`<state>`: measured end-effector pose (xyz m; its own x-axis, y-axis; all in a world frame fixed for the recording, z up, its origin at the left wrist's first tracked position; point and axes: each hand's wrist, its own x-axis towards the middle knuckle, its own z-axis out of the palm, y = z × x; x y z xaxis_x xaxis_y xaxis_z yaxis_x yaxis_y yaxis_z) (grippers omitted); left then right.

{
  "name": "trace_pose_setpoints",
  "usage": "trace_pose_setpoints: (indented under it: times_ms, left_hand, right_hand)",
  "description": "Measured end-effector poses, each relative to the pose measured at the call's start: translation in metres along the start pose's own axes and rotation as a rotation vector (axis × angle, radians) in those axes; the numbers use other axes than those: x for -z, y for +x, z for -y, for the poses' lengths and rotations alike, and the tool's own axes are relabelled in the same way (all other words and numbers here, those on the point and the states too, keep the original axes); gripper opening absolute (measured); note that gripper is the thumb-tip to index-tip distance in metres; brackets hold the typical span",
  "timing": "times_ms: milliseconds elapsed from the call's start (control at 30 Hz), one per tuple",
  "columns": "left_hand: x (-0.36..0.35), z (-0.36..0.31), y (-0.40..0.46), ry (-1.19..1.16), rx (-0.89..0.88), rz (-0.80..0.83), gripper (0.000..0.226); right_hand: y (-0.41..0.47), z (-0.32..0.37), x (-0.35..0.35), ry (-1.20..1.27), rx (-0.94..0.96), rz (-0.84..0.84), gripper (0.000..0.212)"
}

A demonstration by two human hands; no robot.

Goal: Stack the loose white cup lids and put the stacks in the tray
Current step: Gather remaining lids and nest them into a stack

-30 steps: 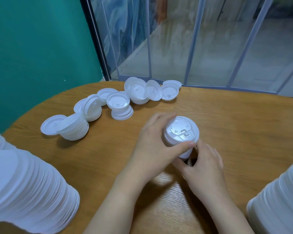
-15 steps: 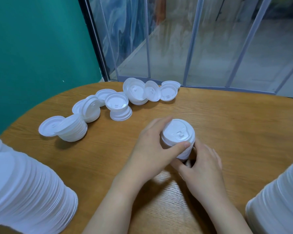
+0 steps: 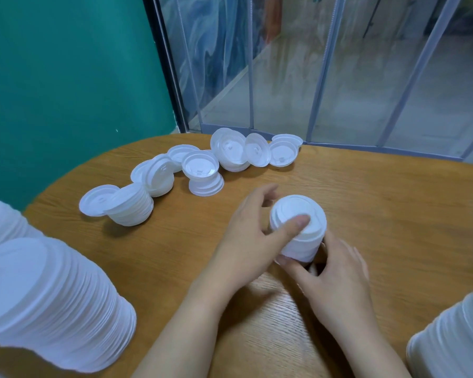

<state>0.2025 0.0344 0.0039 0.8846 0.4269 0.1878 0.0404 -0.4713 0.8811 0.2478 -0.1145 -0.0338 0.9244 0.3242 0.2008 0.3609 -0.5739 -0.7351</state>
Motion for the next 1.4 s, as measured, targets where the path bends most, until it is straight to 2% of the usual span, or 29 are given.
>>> trace_pose_setpoints:
  times_ms: [67, 133, 233, 300, 400, 700, 933, 1133, 1400]
  left_hand:
    - [0.012, 0.012, 0.01, 0.041, -0.014, -0.135, 0.058]
    - [0.029, 0.031, 0.024, 0.249, -0.047, -0.316, 0.038]
    - [0.052, 0.064, 0.045, 0.567, -0.061, -0.466, 0.038]
    - [0.056, 0.079, 0.053, 0.686, -0.038, -0.474, 0.048]
    - [0.049, 0.087, 0.057, 0.742, 0.014, -0.45, 0.052]
    - [0.047, 0.089, 0.058, 0.789, 0.031, -0.562, 0.028]
    - [0.044, 0.082, 0.044, 0.743, -0.072, -0.584, 0.006]
    - [0.044, 0.067, 0.009, 0.711, -0.115, -0.545, 0.016]
    - [0.049, 0.065, -0.01, 0.707, -0.022, -0.424, 0.049]
  right_hand:
    - [0.0, 0.0, 0.0, 0.002, -0.004, -0.006, 0.047]
    - [0.0, 0.0, 0.0, 0.007, -0.008, 0.002, 0.046]
    - [0.0, 0.0, 0.0, 0.023, -0.018, 0.012, 0.045]
    - [0.0, -0.002, -0.001, 0.017, -0.022, 0.013, 0.045]
    - [0.002, -0.003, -0.003, -0.004, -0.029, 0.02, 0.046]
    - [0.002, -0.001, -0.003, -0.012, -0.019, 0.035, 0.045]
    - [0.002, -0.001, -0.001, -0.039, 0.011, 0.05, 0.047]
    - [0.002, -0.003, -0.001, -0.04, 0.009, 0.05, 0.048]
    - [0.001, -0.001, 0.0, -0.04, 0.012, 0.065, 0.047]
